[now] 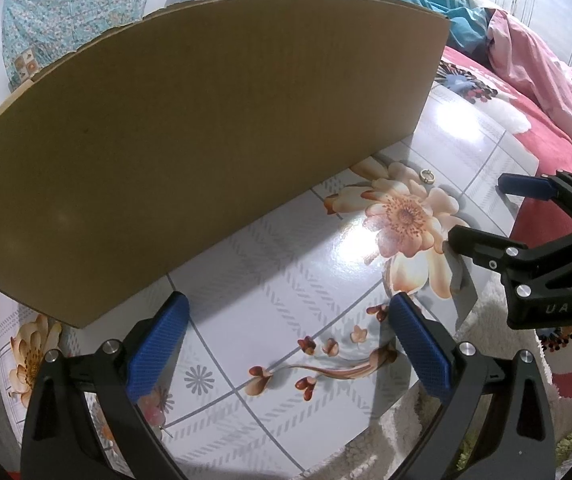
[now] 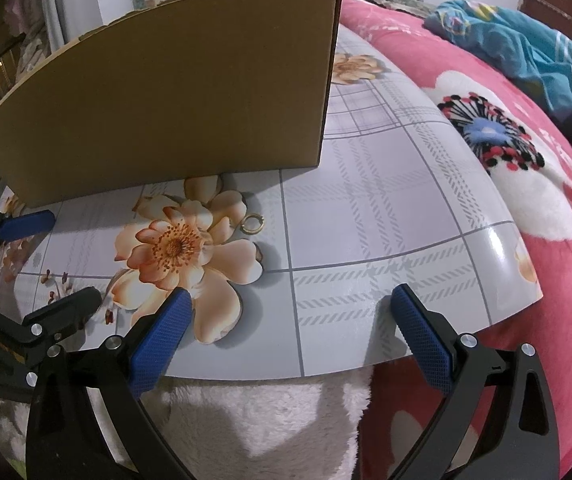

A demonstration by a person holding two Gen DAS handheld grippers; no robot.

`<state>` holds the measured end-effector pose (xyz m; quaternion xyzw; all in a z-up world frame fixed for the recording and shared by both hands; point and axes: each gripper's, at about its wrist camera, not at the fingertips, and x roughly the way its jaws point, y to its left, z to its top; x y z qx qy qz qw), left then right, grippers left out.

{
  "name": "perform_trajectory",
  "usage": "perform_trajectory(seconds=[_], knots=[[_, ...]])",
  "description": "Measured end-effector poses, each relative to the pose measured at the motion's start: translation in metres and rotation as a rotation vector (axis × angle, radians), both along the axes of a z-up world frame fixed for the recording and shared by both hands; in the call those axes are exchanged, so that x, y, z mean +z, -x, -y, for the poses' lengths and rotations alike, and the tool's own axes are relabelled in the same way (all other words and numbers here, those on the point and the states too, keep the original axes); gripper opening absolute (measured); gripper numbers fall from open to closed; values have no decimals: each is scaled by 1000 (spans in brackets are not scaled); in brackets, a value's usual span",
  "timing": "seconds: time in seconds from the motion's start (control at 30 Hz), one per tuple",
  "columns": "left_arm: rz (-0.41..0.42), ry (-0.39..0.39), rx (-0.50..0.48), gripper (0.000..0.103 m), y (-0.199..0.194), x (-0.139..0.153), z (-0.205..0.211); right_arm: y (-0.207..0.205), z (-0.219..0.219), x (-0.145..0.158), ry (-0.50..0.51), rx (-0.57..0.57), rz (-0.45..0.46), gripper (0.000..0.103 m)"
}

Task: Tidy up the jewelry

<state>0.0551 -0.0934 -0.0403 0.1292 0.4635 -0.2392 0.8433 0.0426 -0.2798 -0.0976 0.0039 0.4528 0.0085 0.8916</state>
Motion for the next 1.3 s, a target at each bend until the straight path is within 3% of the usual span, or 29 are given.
perform_trajectory(seconds=[0.83,1.3], knots=[[9,3,32,99,-1,-1,4,-3,3,0,-4,16,-14,95],[-26,-20,16,99,-4,-1,5,-4,1,-1,-3,18,-21,95]])
